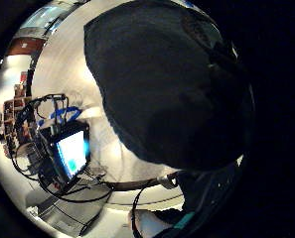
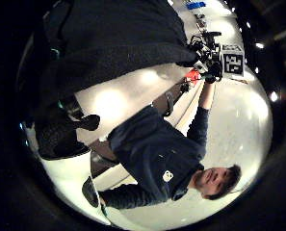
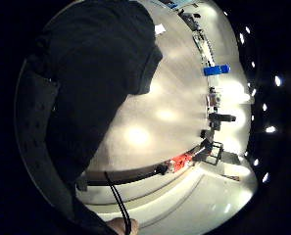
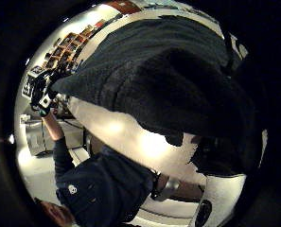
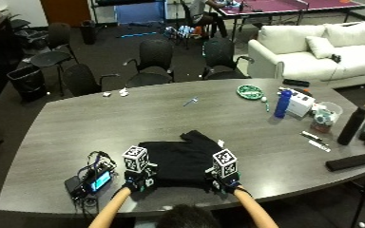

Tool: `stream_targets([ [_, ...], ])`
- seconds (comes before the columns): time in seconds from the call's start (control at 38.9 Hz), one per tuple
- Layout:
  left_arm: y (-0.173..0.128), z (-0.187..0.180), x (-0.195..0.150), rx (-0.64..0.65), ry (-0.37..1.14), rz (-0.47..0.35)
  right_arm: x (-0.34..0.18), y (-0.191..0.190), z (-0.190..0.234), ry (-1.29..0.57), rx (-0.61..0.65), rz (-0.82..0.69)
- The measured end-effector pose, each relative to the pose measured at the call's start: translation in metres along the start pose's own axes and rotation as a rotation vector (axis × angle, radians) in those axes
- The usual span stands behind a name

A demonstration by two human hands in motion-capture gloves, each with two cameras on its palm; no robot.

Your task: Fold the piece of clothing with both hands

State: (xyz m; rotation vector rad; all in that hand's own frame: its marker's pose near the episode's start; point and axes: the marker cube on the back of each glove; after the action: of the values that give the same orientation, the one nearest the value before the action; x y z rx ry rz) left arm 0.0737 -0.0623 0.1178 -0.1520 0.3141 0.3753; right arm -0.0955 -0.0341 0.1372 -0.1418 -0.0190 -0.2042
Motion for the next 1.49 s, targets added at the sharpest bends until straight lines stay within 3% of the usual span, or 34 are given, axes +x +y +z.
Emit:
stream_targets([
  [0.21,0.062,-0.030,0.033,0.061,-0.015,0.071,-0.015,0.035,-0.041,0.013,-0.029,-0.092],
  [0.31,0.064,-0.048,0.031,0.079,0.034,0.066,-0.011,0.030,-0.073,0.012,-0.060,-0.105],
  [0.39,0.046,-0.066,0.021,0.064,0.071,0.028,-0.003,0.007,-0.097,-0.017,-0.124,-0.091],
  [0.46,0.001,-0.073,-0.004,-0.043,0.079,-0.109,0.008,-0.038,-0.108,-0.052,-0.263,-0.014],
  [0.56,-0.044,-0.069,-0.029,-0.246,0.083,-0.403,0.018,-0.091,-0.100,-0.073,-0.404,0.152],
  [0.67,-0.076,-0.043,-0.054,-0.245,0.080,-0.529,0.021,-0.118,-0.079,-0.070,-0.355,0.260],
  [0.74,-0.075,-0.028,-0.065,-0.213,0.062,-0.588,0.026,-0.116,-0.073,-0.051,-0.238,0.310],
  [0.82,-0.066,-0.024,-0.068,-0.145,0.044,-0.592,0.030,-0.106,-0.075,-0.047,-0.152,0.326],
  [0.92,-0.042,-0.021,-0.062,-0.037,-0.003,-0.541,0.040,-0.070,-0.075,-0.049,-0.168,0.407],
  [1.03,-0.029,0.015,-0.062,0.095,-0.010,-0.390,0.058,-0.018,-0.057,0.016,-0.350,0.551],
  [1.1,-0.002,0.039,-0.042,0.130,0.006,-0.275,0.075,0.014,-0.033,0.039,-0.437,0.657],
  [1.23,0.022,0.073,-0.016,0.083,0.062,-0.169,0.089,0.032,0.004,-0.191,-0.470,0.673],
  [1.28,0.018,0.090,-0.021,0.004,0.072,-0.172,0.090,0.032,0.011,-0.266,-0.463,0.656],
  [1.36,0.028,0.093,-0.024,-0.097,-0.007,-0.276,0.088,0.032,0.014,-0.314,-0.454,0.627],
  [1.41,0.030,0.089,-0.026,-0.098,-0.050,-0.351,0.088,0.028,0.015,-0.312,-0.417,0.631],
  [1.49,0.029,0.087,-0.029,-0.104,-0.053,-0.396,0.088,0.021,0.017,-0.297,-0.359,0.658],
])
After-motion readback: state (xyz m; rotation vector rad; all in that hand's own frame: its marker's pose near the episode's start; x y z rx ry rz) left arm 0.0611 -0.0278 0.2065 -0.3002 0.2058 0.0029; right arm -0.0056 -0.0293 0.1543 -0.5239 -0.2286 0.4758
